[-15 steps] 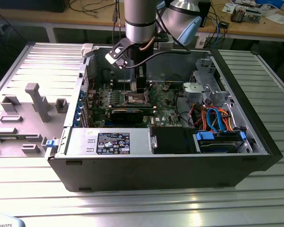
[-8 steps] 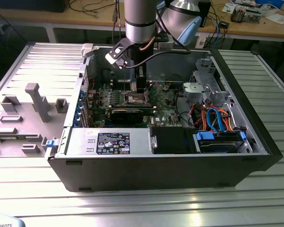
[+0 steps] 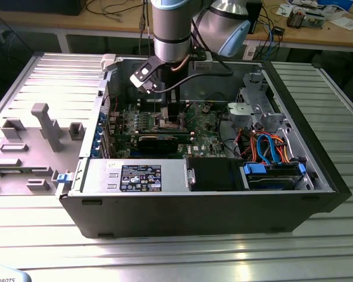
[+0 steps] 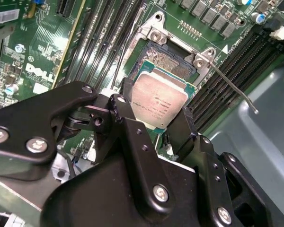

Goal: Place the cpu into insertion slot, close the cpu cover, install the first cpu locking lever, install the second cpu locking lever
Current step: 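Place the cpu into insertion slot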

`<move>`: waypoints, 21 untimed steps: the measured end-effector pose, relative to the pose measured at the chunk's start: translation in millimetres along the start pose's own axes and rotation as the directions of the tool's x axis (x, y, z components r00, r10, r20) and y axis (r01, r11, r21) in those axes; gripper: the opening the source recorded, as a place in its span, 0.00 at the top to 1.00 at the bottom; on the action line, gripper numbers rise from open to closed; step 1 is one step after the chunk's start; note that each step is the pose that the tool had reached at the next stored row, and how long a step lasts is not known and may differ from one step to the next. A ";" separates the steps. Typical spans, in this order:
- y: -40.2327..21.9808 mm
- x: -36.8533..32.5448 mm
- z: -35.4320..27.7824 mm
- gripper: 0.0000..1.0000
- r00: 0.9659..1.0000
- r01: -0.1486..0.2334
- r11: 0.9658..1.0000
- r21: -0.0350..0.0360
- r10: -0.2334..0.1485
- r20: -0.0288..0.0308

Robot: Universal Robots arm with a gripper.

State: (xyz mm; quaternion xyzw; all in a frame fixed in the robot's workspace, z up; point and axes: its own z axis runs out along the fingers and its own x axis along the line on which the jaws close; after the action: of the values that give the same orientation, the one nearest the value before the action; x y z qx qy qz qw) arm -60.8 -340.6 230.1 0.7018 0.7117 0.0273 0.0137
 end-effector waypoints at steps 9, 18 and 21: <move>-3.8 -0.3 21.0 0.46 1.000 -0.014 1.000 0.000 0.014 0.001; -4.5 -0.4 27.7 0.46 1.000 -0.024 1.000 0.000 0.024 0.002; -4.6 -0.1 29.2 0.46 1.000 -0.024 1.000 0.000 0.024 0.001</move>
State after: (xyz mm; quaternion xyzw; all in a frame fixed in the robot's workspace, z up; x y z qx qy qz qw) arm -63.7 -340.1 200.7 0.7103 0.7033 0.0271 0.0141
